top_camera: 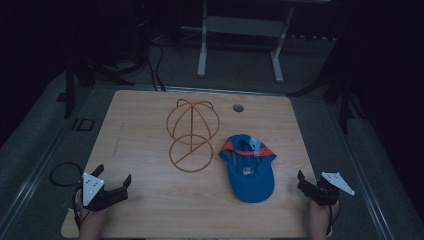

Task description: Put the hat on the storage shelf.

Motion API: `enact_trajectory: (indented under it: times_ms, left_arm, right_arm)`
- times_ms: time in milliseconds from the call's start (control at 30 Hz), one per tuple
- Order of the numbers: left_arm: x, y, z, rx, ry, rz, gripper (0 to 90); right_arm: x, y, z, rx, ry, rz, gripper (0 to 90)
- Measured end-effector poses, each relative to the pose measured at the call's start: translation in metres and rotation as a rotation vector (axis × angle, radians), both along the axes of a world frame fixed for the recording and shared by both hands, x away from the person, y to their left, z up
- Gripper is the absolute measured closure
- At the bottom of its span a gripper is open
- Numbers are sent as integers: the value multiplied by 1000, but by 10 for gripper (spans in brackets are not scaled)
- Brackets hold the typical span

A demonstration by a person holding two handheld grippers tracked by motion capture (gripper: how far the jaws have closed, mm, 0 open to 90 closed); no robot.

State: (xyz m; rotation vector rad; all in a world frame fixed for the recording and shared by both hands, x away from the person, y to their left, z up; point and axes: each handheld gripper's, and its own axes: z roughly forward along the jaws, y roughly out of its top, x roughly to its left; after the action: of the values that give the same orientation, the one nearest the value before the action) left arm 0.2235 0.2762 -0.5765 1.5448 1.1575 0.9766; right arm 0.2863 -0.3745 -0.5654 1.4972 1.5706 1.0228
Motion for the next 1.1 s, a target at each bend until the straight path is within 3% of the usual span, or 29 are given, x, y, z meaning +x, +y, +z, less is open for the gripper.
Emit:
enact_trajectory:
  times_ms: [100, 267, 333, 367, 433, 700, 733, 833, 967, 1000, 1100]
  left_arm:
    - [1, -1, 1, -12, 8, -8, 24]
    - [5, -2, 2, -89, 54, -46, 24]
    - [5, -3, 2, -88, 57, -51, 24]
    - [5, -4, 1, -54, 56, -45, 24]
    - [5, -6, 0, -43, 59, -41, 26]
    - [6, -12, 1, -42, 86, -52, 35]
    - [6, -13, 2, -50, 109, -68, 35]
    - [6, -17, 3, -33, 128, -91, 35]
    - [4, -21, 6, -20, 135, -136, 32]
    - [4, -21, 7, -27, 134, -177, 32]
    - [1, -24, 9, -34, 123, -241, 32]
  right_arm:
    - [2, 4, 5, 20, 9, 67, 145]
    - [9, 9, 16, 45, 23, 115, 140]
    - [15, 13, 28, 35, 25, 132, 137]
    - [17, 14, 32, 31, 25, 135, 136]
    - [20, 16, 39, 38, 20, 149, 136]
    - [37, 26, 62, 37, 37, 219, 133]
    - [37, 26, 62, 37, 37, 219, 133]
    - [49, 38, 76, 16, 53, 290, 133]
    - [59, 49, 85, 16, 68, 352, 134]
    - [62, 51, 87, 14, 70, 365, 134]
    - [70, 60, 93, -12, 92, 415, 136]
